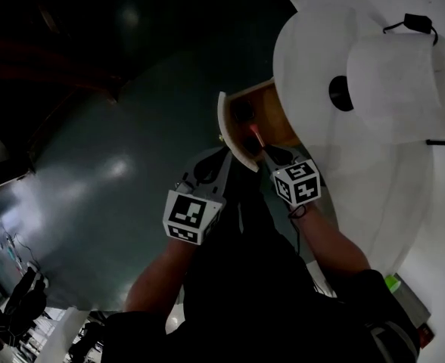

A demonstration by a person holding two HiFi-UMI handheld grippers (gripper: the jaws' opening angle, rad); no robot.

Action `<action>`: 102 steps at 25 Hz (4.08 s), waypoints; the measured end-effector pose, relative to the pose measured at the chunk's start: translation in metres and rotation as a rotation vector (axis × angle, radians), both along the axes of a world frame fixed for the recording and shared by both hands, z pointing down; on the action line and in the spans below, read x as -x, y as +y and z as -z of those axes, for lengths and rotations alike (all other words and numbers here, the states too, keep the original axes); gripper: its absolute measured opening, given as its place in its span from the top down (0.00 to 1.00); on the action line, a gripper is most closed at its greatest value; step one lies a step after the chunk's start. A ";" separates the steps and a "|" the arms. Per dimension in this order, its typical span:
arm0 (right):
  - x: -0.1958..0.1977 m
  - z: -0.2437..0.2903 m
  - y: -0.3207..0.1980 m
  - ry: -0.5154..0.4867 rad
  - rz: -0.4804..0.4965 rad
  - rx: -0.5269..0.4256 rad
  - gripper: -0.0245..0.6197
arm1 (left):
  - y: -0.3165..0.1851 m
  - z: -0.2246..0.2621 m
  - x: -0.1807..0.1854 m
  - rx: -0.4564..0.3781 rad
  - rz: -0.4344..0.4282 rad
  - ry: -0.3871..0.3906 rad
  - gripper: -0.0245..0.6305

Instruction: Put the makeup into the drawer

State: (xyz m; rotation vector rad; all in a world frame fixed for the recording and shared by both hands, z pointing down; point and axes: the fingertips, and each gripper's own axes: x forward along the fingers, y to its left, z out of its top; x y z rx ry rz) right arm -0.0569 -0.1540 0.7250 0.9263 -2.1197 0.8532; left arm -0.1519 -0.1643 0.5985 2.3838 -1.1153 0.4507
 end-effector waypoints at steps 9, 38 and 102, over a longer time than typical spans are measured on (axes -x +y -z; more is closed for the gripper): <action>0.003 -0.040 -0.012 0.037 -0.032 0.046 0.89 | 0.001 -0.034 -0.001 0.042 -0.018 0.017 0.95; 0.012 0.058 0.014 -0.093 -0.075 0.020 0.89 | 0.013 0.052 0.016 0.041 0.039 0.088 0.95; 0.106 0.479 0.042 -0.530 0.348 -0.733 0.94 | 0.068 0.327 0.118 -0.449 0.204 -0.005 0.95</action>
